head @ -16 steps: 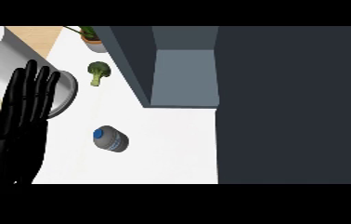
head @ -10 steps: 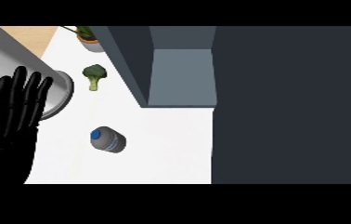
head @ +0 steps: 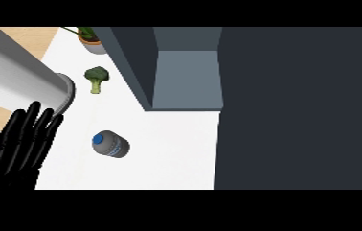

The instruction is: Pick up the bottled water, place it into the cabinet and close the cabinet

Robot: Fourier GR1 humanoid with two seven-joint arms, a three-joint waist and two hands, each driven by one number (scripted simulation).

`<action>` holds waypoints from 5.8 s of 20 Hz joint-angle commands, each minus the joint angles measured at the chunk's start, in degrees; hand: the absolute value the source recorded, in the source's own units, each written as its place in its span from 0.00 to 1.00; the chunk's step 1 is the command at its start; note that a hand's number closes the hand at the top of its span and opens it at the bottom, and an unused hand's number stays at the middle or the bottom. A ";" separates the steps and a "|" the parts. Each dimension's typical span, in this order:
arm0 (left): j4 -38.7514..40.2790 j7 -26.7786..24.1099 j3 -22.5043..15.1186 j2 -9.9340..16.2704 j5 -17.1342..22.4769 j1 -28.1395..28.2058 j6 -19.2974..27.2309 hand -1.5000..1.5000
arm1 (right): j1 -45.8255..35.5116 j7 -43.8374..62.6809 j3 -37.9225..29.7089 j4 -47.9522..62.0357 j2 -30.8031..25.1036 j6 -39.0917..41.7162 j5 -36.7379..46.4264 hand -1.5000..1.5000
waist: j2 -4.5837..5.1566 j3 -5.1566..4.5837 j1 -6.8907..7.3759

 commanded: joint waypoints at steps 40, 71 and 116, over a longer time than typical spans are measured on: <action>56.33 -38.10 12.75 -3.37 -8.28 -7.04 -1.45 0.00 | 32.00 -11.91 6.88 -15.22 -1.31 7.59 1.55 0.00 | 0.24 -0.10 -0.78; 104.65 -62.60 19.94 -2.25 -2.92 -28.46 -15.67 1.00 | 41.87 -24.48 6.93 -11.38 -4.45 12.94 1.48 0.00 | 0.37 -0.14 -1.24; 80.49 -30.93 -22.60 -6.09 17.80 -56.13 37.68 1.00 | 38.98 -27.46 3.43 -6.43 -2.55 14.15 -1.14 0.00 | 0.26 0.01 -1.94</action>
